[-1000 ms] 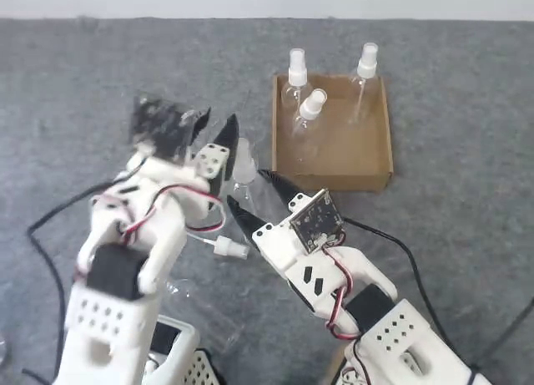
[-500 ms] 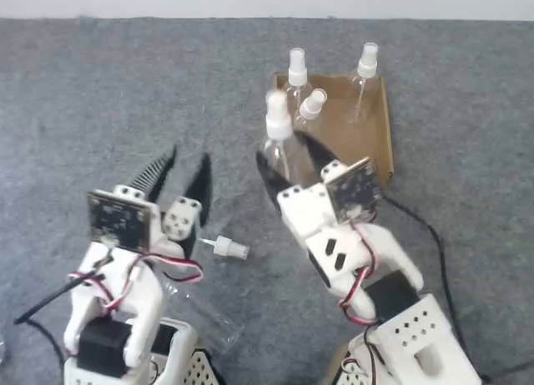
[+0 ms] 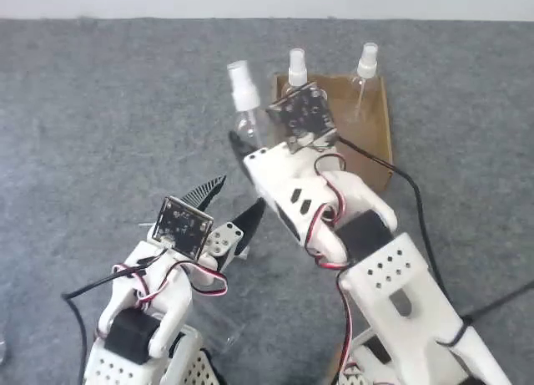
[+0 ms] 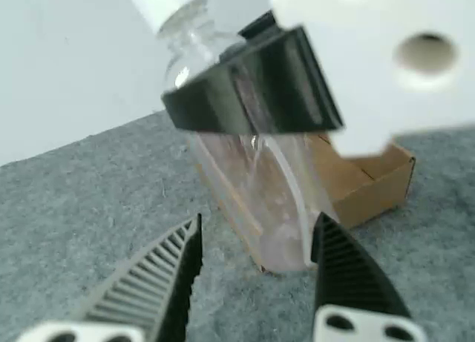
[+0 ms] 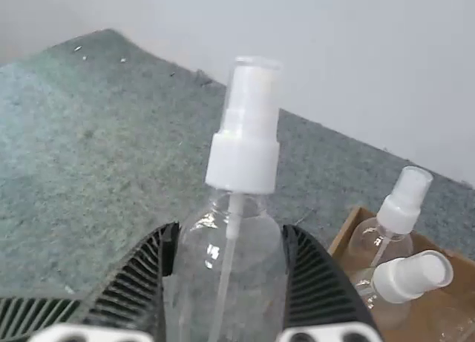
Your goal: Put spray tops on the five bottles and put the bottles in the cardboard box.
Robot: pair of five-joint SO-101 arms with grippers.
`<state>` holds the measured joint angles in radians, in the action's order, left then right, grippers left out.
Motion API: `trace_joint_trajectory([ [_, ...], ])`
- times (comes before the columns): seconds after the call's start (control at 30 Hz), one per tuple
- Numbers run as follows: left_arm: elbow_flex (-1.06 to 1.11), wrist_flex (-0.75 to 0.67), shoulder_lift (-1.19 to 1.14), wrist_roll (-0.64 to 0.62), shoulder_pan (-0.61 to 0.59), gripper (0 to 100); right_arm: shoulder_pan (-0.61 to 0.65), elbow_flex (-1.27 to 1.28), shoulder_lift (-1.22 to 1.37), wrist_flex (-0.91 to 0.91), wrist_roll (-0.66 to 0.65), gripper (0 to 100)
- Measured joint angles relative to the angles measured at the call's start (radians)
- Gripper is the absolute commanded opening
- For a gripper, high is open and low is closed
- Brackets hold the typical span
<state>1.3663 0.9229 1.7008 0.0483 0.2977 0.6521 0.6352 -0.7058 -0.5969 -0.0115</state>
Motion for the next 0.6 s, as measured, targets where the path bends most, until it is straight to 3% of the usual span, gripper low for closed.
trace_joint_trajectory([
  [0.23,0.002,-0.005,0.015,-0.003,0.003,22,0.052,-0.035,-0.043,-0.167,0.0,0.6],
  [0.6,0.002,-0.005,0.015,0.005,0.003,22,0.052,-0.035,-0.118,-0.242,0.0,0.6],
])
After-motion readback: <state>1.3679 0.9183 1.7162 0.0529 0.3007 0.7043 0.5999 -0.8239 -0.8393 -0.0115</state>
